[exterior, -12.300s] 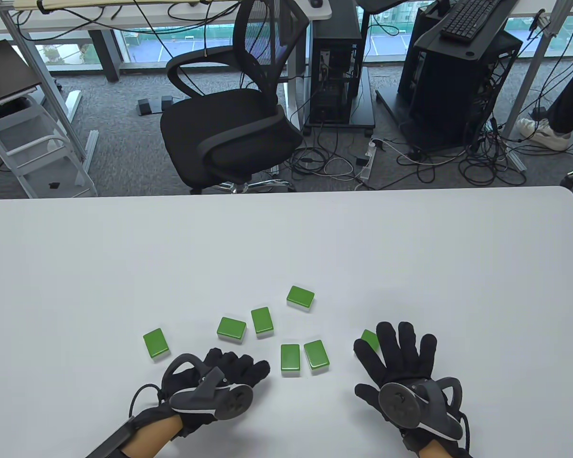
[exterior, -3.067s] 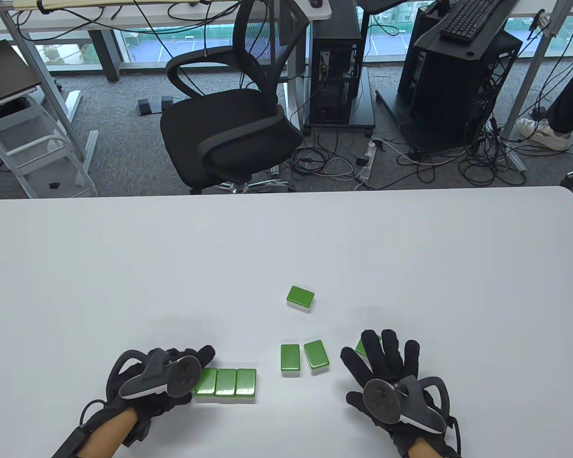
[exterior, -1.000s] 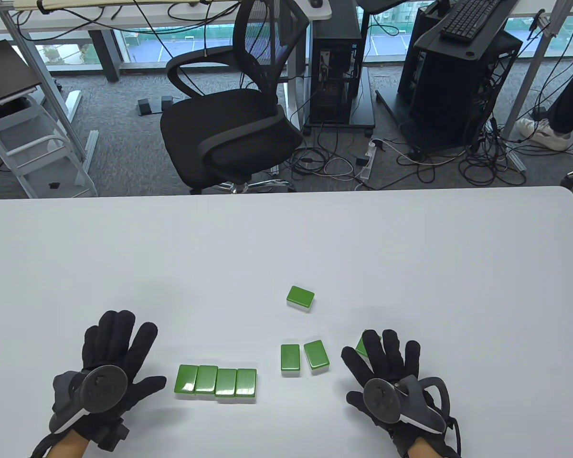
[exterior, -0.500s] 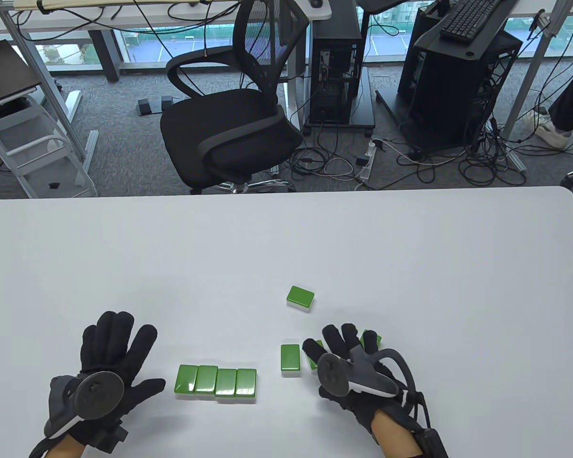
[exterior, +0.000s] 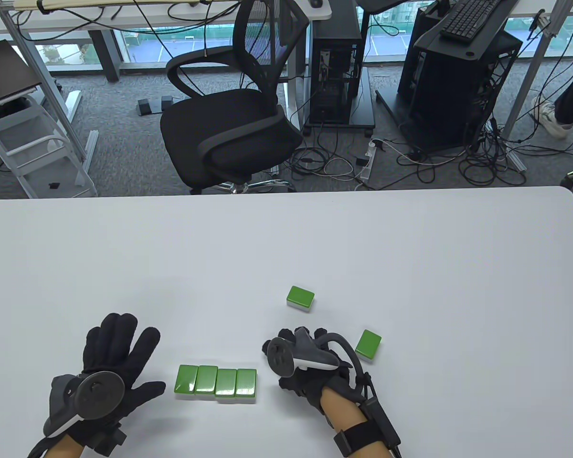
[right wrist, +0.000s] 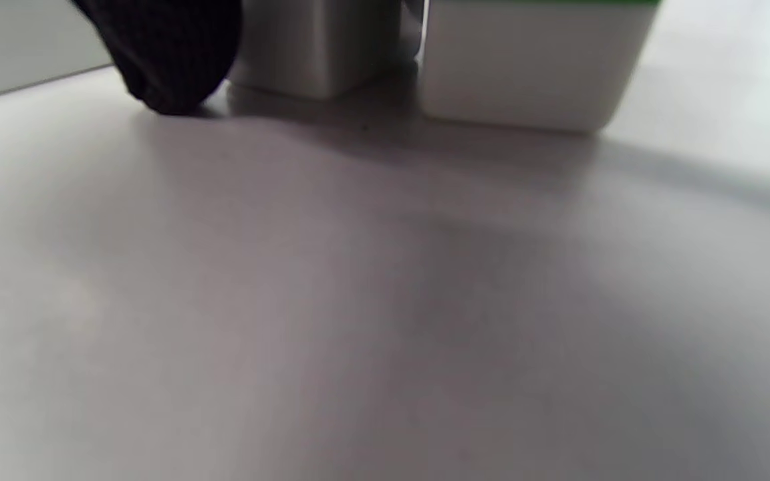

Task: Flip mahjong tiles upright in a row

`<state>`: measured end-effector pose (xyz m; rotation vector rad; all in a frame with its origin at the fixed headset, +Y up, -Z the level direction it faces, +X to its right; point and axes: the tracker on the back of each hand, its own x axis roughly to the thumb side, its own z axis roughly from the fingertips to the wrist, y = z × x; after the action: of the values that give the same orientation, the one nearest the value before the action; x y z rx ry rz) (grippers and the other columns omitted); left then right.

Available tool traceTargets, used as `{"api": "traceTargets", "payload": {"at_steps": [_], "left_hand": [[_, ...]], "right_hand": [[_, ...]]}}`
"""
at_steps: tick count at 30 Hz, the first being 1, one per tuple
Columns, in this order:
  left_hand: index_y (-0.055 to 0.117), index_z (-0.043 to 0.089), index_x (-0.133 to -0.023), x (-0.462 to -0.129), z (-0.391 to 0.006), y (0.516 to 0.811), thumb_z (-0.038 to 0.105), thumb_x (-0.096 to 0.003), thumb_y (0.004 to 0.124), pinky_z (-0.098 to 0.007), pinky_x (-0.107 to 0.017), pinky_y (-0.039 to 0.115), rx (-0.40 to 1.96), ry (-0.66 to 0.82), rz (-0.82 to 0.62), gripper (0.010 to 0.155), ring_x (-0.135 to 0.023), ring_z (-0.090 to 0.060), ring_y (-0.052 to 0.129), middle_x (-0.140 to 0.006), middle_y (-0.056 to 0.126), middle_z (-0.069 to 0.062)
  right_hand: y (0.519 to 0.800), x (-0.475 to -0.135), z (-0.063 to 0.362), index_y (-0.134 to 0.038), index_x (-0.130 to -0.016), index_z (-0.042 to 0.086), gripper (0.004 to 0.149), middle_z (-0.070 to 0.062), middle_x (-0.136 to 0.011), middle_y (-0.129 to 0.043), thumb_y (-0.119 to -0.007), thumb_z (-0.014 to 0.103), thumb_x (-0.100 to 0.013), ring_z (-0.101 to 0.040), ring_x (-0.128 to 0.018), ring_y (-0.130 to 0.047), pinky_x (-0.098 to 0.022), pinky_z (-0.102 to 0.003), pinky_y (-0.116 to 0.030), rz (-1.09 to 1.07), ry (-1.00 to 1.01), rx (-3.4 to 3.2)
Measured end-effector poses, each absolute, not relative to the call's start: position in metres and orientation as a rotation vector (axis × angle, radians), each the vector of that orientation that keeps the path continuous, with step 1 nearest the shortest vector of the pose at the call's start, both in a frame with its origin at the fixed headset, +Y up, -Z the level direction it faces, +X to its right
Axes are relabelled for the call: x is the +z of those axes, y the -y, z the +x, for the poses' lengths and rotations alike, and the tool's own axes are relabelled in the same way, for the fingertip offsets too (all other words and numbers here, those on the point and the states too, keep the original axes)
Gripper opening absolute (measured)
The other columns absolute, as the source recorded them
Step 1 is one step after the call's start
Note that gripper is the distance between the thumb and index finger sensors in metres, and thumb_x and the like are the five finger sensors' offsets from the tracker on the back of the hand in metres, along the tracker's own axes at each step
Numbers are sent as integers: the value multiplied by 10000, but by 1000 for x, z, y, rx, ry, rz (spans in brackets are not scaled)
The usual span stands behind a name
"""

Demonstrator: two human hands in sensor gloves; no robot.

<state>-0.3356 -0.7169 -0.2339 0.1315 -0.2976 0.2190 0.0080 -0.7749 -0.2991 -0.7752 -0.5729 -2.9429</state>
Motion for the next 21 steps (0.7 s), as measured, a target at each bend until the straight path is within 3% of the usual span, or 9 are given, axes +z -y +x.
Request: {"api": "traceTargets", "payload": {"at_steps": [2,8,14,21], "left_hand": [[116,561,-997,-234,-336,718,731,-289,679,-602,-850,98,220,299,125,919,-1150,-241,-41,-1120,-107,169],[116,561,-998,-235,-334,720,731,-291,677,-602,-850,104,215,305,107,918,-1150,-241,-36,-1121,-105,169],[117,558,-1001,-234,-333,719,736,-292,672,-604,-851,120,223,324,114,918,-1153,-249,-23,-1126,-98,162],[118,556,-1002,-234,-332,719,736,-293,672,-605,-850,127,220,330,111,917,-1153,-251,-15,-1126,-95,159]], "right_hand": [[775,-298,7,-380,-1046,299,693,-94,-1144,-415,-727,397,-455,-455,-999,-443,-717,-690,-429,-843,436,-2947],[766,-290,-3,-476,-1040,234,720,-135,-1087,-578,-803,375,-415,-472,-929,-603,-713,-649,-509,-927,354,-2922],[757,-269,-20,-360,-1057,273,797,-141,-1073,-596,-805,403,-409,-475,-905,-627,-705,-642,-524,-1123,329,-2924],[760,-255,-36,-280,-1063,265,843,-149,-1057,-613,-793,426,-413,-480,-888,-640,-701,-644,-523,-1129,320,-2858]]}}
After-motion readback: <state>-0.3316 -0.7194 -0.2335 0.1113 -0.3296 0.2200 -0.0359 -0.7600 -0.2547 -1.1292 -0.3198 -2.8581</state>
